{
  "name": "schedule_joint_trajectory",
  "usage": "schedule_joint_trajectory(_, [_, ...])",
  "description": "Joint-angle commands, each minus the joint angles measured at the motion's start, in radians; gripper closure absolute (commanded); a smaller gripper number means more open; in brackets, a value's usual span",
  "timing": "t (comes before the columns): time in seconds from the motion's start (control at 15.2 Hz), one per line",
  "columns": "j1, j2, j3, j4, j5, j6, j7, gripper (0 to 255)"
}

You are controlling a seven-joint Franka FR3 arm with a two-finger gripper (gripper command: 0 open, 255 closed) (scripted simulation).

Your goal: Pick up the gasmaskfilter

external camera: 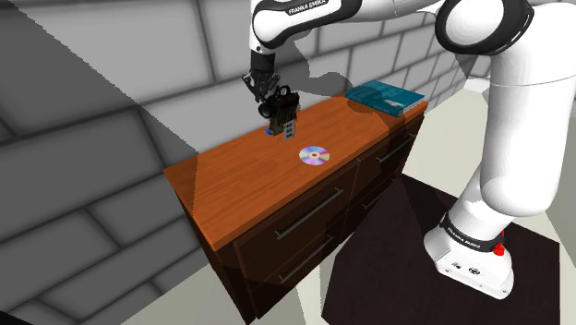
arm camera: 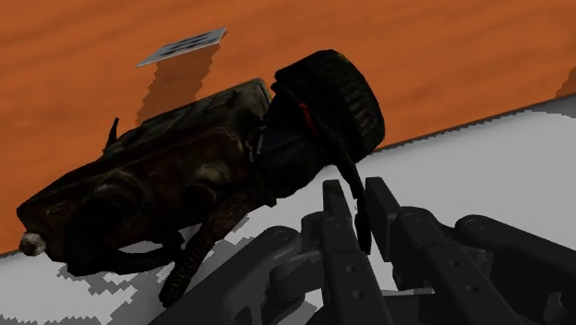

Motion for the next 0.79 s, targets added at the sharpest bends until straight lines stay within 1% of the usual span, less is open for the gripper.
schedule_joint_trajectory(0.0, [0.001, -0.006, 0.001, 0.023, 0.0, -0.027, 0.001, 255])
schedule_joint_trajectory(0.59, [0.004, -0.005, 0.002, 0.146, 0.0, -0.149, 0.002, 255])
schedule_joint_trajectory(0.73, [0.004, -0.005, 0.002, 0.148, 0.0, -0.151, 0.002, 255])
